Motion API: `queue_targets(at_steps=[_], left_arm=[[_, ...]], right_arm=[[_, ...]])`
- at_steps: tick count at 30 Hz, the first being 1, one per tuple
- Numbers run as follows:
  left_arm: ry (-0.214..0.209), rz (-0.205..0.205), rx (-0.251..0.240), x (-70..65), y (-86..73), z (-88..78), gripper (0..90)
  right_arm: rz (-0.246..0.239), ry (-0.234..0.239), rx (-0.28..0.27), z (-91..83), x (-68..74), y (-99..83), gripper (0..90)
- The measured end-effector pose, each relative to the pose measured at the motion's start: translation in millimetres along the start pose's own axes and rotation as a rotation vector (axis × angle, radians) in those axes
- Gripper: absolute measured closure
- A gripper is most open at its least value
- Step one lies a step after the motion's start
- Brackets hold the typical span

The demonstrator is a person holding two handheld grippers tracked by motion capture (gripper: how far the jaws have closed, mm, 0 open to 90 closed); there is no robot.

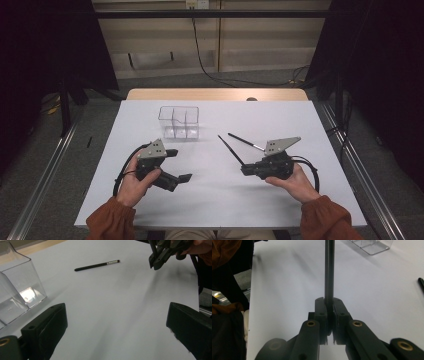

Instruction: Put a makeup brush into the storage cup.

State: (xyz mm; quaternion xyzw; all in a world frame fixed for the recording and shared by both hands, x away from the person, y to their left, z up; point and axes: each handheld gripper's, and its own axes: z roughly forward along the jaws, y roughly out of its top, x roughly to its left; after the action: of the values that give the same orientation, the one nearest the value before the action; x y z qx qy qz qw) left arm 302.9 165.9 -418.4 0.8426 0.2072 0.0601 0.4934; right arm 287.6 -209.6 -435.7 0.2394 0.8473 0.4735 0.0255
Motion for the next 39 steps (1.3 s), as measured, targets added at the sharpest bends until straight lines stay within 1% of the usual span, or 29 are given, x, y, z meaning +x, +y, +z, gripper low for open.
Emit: queue_targets(at_steps=[2,3,4,5,6,8,9,11,13,16,18,20,22,24,28,31,35,37,39], left_arm=[[-0.003,-0.007,-0.003,-0.2,-0.4,-0.5,3.6],[0.0,-0.003,-0.004,-0.4,-0.4,-1.0,3.5],[0.006,-0.001,-0.004,-1.6,-0.2,-1.5,3.6],[-0.002,-0.007,-0.011,-2.0,-0.3,-1.7,3.6],[-0.002,-0.004,-0.013,-2.2,0.1,-2.4,3.5],[0.013,0.007,-0.015,-4.2,0.3,-2.5,3.5],[0.008,0.007,-0.015,-4.0,0.1,-2.5,3.5],[0.016,0.014,-0.007,-3.5,-0.4,-2.5,3.5],[0.013,0.004,-0.011,-2.9,-1.5,-2.3,3.5],[0.018,0.006,-0.011,-2.4,-2.1,-2.3,3.5],[0.021,0.006,-0.012,-2.9,-2.3,-1.9,3.6],[0.016,0.005,-0.016,-3.9,-2.1,-1.2,3.5],[0.024,0.006,-0.018,-4.8,-1.5,-1.5,3.6],[0.018,-0.002,-0.032,-5.8,-1.1,-1.7,3.5],[0.02,-0.001,-0.053,-8.9,0.0,-2.2,3.5],[0.031,0.002,-0.07,-11.0,0.3,-1.5,3.2],[0.03,-0.005,-0.09,-15.8,1.1,-1.2,3.1],[0.032,0.004,-0.106,-18.2,1.8,-0.2,3.0],[0.022,-0.011,-0.13,-20.4,2.7,1.4,3.0]], right_arm=[[-0.003,-0.001,-0.009,3.1,1.6,-0.9,84.1],[-0.012,0.0,-0.01,4.5,2.1,-1.2,84.1],[-0.014,0.0,-0.021,5.5,3.1,-1.3,84.1],[-0.014,0.004,-0.035,6.2,4.2,-1.0,84.1],[-0.013,0.007,-0.044,6.4,4.7,-0.8,84.1],[-0.016,0.006,-0.071,7.0,6.2,0.1,84.1],[-0.017,0.008,-0.078,7.2,7.1,0.8,84.1],[-0.024,0.008,-0.099,7.7,8.5,1.7,84.1],[-0.022,0.014,-0.123,8.0,9.4,2.4,84.1],[-0.013,0.018,-0.149,7.7,10.5,3.8,84.1],[-0.01,0.015,-0.156,7.6,10.8,4.6,84.1],[0.004,0.02,-0.172,7.4,10.4,4.4,84.1],[0.01,0.021,-0.187,7.1,9.7,4.3,84.1],[0.016,0.026,-0.2,6.9,9.6,4.4,84.1],[0.018,0.028,-0.224,6.8,10.3,5.2,84.1],[0.013,0.032,-0.235,6.7,11.6,5.8,84.1],[0.008,0.038,-0.238,7.7,14.2,6.0,84.1],[0.006,0.04,-0.239,8.5,14.8,5.9,84.1],[0.008,0.041,-0.239,9.4,15.1,6.0,84.0]])
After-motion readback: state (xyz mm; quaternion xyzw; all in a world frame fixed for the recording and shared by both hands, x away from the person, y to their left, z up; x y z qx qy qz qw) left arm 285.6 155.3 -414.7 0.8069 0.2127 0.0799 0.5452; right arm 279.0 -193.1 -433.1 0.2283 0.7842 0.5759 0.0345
